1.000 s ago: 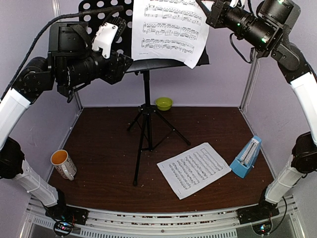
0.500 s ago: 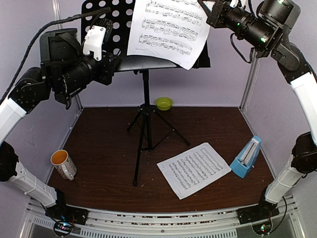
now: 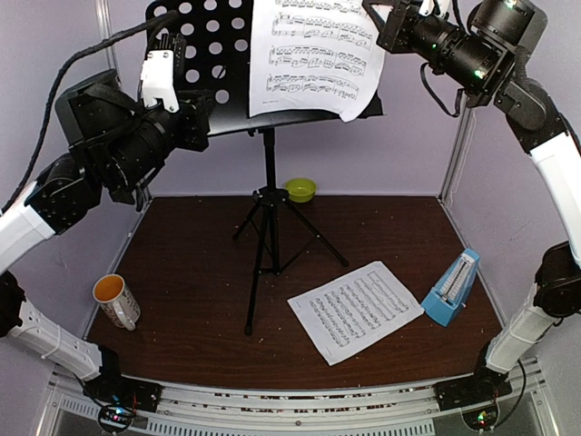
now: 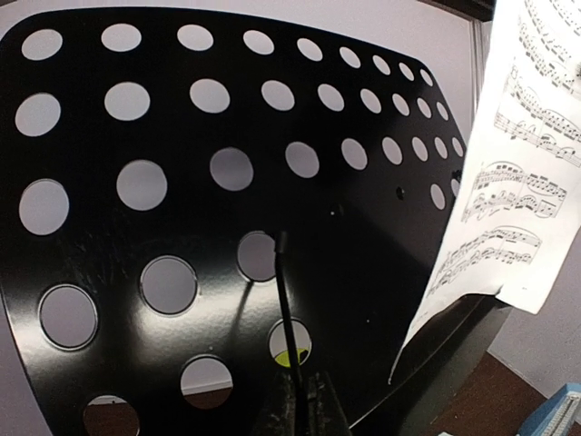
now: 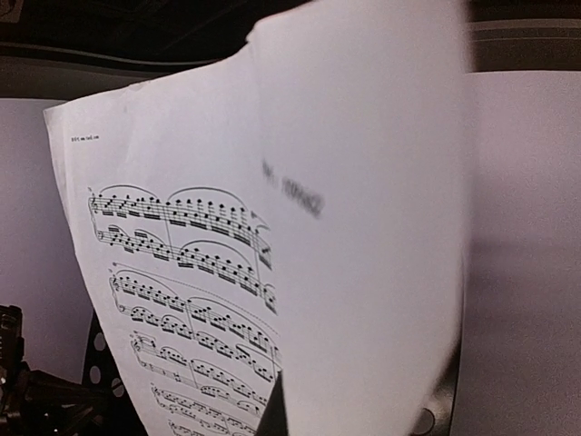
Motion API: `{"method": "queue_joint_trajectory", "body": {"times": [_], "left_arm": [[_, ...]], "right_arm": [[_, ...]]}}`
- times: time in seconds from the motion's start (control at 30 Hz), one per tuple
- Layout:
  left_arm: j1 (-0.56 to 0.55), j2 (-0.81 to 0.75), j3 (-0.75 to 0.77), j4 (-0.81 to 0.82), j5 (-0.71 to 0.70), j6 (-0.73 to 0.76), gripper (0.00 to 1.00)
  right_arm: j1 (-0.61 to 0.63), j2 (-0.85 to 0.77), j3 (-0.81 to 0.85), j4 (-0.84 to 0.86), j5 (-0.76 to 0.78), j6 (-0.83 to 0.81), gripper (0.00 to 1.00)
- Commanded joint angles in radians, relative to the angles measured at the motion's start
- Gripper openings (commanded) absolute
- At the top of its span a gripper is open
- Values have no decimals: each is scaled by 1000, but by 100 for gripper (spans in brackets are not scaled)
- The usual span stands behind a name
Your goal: Set up the instrument practice props
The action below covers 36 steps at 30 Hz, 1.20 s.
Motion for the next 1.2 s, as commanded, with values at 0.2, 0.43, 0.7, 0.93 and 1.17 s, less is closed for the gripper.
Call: {"method": "queue_joint_trajectory", "body": {"times": [0.2,0.43,0.7,0.93,1.17], "left_arm": [[3,-60,-160,310,123,95,0],[3,-66,-194,363,180,180,0],[3,-70,-220,396,207,214,0],[3,-77,-243,438,209,246,0],[3,-81,-263,474,252,286,0]], "right_arm": [[21,24,16,73,59,44,0],[45,67,69,48,139,69,0],[60,113,125,-8,269,80,0],[76,128,132,3,380,56,0],[96,150,146,29,414,13,0]]}}
